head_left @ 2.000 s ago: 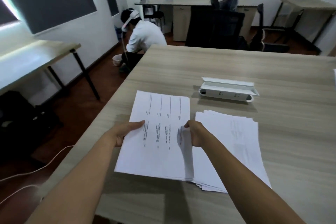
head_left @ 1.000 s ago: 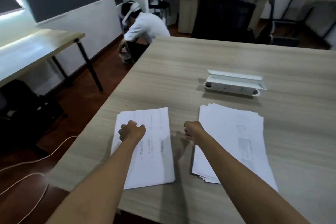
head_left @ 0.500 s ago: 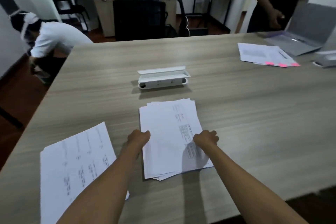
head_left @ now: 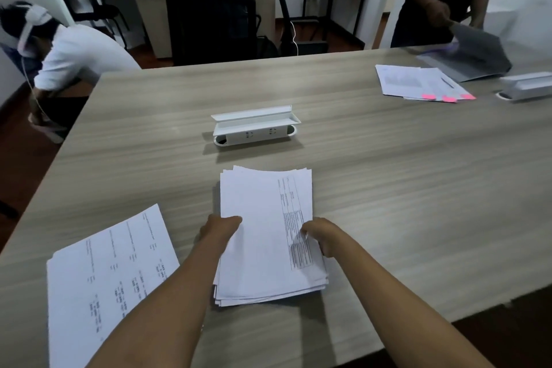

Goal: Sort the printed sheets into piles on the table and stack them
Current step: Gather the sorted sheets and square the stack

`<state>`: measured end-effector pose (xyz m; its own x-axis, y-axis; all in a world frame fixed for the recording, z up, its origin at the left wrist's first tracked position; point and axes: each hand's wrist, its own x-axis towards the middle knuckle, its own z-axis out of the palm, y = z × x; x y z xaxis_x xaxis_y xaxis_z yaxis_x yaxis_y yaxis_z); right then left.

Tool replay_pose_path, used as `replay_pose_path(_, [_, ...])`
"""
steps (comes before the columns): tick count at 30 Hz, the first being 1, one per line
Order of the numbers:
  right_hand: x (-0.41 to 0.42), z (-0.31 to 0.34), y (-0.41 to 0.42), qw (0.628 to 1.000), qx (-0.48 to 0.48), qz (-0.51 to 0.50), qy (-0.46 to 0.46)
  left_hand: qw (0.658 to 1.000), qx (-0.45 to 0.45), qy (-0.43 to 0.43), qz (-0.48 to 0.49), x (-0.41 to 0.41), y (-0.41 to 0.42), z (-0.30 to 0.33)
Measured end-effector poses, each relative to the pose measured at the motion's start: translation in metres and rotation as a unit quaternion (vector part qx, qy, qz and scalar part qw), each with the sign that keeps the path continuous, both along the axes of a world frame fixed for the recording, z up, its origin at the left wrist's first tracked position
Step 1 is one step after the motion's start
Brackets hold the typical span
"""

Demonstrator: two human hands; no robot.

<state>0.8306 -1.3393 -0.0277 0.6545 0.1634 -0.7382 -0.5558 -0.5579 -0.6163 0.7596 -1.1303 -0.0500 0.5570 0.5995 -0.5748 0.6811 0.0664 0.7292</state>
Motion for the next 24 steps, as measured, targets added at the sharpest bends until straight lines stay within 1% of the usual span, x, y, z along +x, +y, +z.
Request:
replay_pose_path(3, [-0.001,-0.002,0.005,0.998,0.047,-0.009,-0.031,0.997,-0.045,-0.062,0.025,0.004,0.003,0.005])
replay_pose_path(5, [-0.001,-0.001,0.008,0.993,0.093,-0.033,-0.065,0.993,-0.057,-0.092,0.042,0.010,0.008,0.010])
replay_pose_path(9, [0.013,0.017,0.017,0.970,0.177,-0.069,-0.154,0.978,-0.020,-0.191,0.078,0.023,0.017,0.045])
replay_pose_path(13, [0.031,0.051,0.027,0.936,0.210,-0.069,-0.275,0.956,0.028,-0.282,0.076,0.040,0.025,0.087])
replay_pose_path(16, [0.042,0.066,0.029,0.918,0.212,-0.056,-0.330,0.945,0.079,-0.308,0.077,0.045,0.027,0.107])
replay_pose_path(18, [0.043,0.069,0.029,0.923,0.191,-0.050,-0.329,0.938,0.078,-0.328,0.077,0.042,0.026,0.109])
replay_pose_path(21, [0.040,0.067,0.027,0.933,0.169,0.009,-0.317,0.942,0.076,-0.325,0.038,0.036,0.026,0.102])
replay_pose_path(22, [0.038,0.066,0.027,0.930,0.174,0.021,-0.322,0.941,0.087,-0.326,0.019,0.035,0.026,0.100])
replay_pose_path(24, [0.036,0.069,0.028,0.917,0.196,-0.002,-0.348,0.935,0.113,-0.335,0.004,0.037,0.026,0.103])
